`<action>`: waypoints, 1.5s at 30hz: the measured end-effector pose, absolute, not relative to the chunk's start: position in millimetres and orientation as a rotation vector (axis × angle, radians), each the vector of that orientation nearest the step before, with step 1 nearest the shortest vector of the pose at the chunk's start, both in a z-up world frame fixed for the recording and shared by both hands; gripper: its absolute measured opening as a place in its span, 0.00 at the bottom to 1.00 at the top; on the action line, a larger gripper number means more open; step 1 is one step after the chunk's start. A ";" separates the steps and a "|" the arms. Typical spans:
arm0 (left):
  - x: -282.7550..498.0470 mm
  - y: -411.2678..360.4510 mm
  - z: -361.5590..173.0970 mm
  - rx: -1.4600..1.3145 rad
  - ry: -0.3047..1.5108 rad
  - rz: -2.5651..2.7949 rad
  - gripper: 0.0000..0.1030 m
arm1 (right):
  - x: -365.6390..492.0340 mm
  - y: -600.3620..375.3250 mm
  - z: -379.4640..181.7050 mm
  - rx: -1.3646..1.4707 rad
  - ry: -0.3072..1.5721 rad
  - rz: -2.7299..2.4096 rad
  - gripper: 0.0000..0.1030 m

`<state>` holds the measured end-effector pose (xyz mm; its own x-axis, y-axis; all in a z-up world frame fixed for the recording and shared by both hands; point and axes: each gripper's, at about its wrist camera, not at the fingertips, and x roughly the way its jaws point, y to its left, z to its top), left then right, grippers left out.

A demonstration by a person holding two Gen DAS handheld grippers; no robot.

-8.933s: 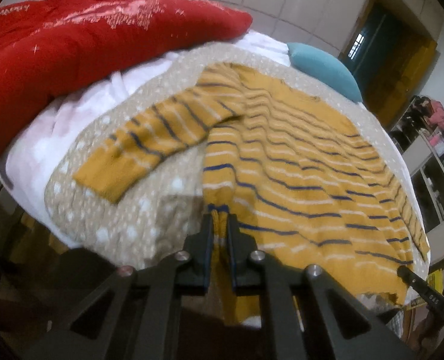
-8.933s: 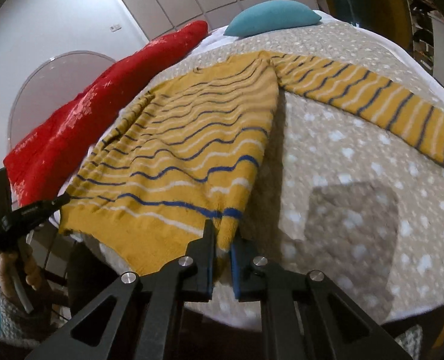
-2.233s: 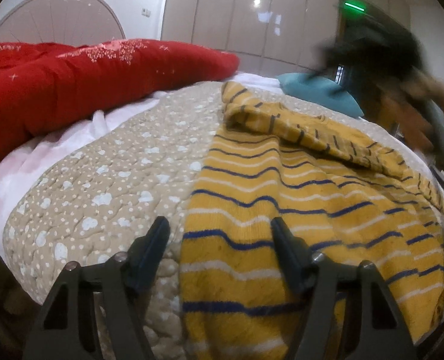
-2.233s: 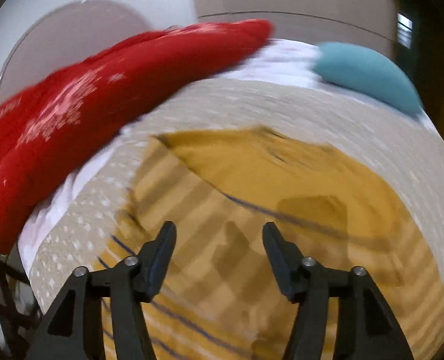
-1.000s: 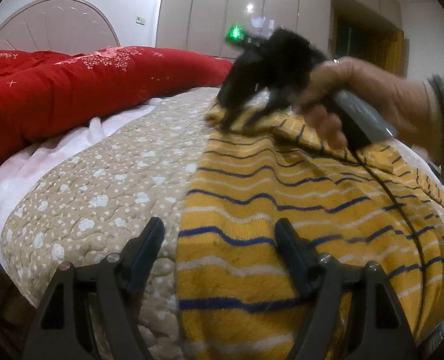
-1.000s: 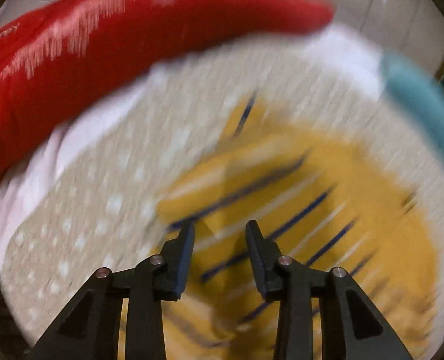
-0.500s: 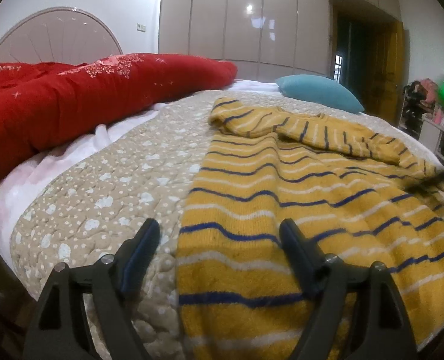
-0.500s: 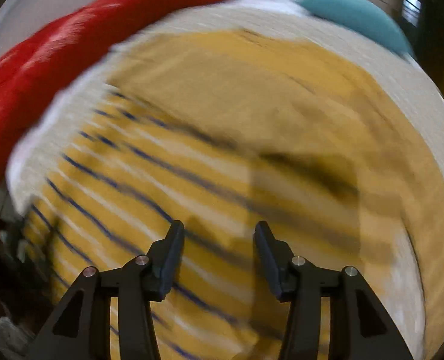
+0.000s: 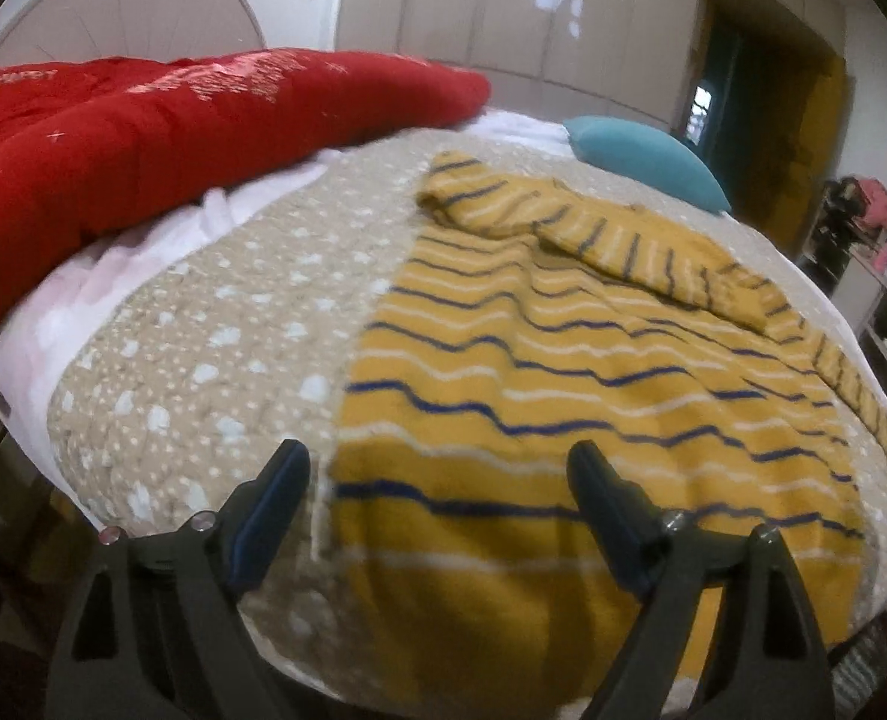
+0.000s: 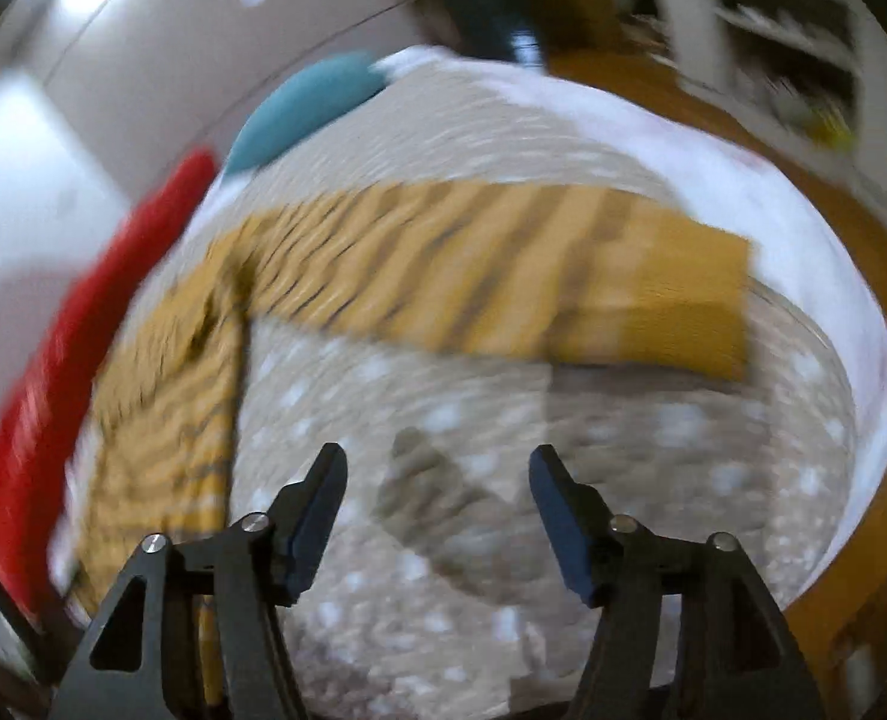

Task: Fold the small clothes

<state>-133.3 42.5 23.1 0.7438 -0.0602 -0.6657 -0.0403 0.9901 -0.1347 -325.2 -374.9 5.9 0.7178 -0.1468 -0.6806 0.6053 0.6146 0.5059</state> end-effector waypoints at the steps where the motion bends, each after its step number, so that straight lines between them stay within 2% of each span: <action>1: -133.6 38.1 24.3 -0.140 0.738 -0.024 0.84 | -327.2 -382.4 0.7 0.853 0.610 -0.460 0.68; 3: -135.8 27.2 27.7 -0.123 0.736 -0.040 0.84 | -330.8 -398.6 -9.0 0.960 0.540 -0.434 0.68; 8: -138.0 6.7 29.8 -0.074 0.752 -0.055 0.84 | -323.9 -423.9 -14.6 1.019 0.434 -0.486 0.67; 10: -139.5 4.0 31.1 -0.069 0.758 -0.054 0.84 | -325.3 -438.8 -15.9 1.060 0.393 -0.526 0.62; 12: -139.5 5.2 33.5 -0.079 0.764 -0.054 0.84 | -333.5 -459.2 -16.9 1.109 0.368 -0.564 0.48; 13: -139.4 6.0 34.5 -0.083 0.766 -0.055 0.84 | -336.8 -463.0 -17.0 1.118 0.366 -0.574 0.26; 14: -139.4 6.6 36.0 -0.087 0.768 -0.055 0.84 | -336.8 -467.2 -16.8 1.118 0.373 -0.581 0.10; 16: -138.9 7.9 40.2 -0.090 0.764 -0.055 0.84 | -344.0 -480.2 -15.2 1.114 0.363 -0.574 0.07; 21: -132.8 8.1 55.0 -0.083 0.717 -0.072 0.84 | -372.0 -514.4 10.0 1.166 0.234 -0.650 0.06; 24: -118.9 5.0 63.7 -0.088 0.695 -0.113 0.84 | -348.2 -511.6 36.9 1.082 0.276 -0.649 0.06; 31: -72.8 13.0 85.5 -0.123 0.599 -0.179 0.84 | -244.8 -465.5 139.1 0.782 0.369 -0.583 0.06; 38: -53.1 90.3 88.9 -0.286 0.519 -0.111 0.85 | -100.3 -389.1 258.0 0.465 0.400 -0.479 0.06; 41: -47.4 138.2 80.6 -0.398 0.517 -0.044 0.85 | -32.8 -336.1 263.9 0.383 0.454 -0.369 0.06; 45: -41.8 188.3 61.9 -0.485 0.554 0.061 0.86 | 50.3 -232.6 219.5 0.282 0.602 -0.139 0.06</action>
<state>-41.8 188.3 61.9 0.8519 -0.0730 -0.5186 -0.1834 0.8860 -0.4259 50.3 -232.6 219.5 0.8162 -0.0464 -0.5759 0.2098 0.9525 0.2206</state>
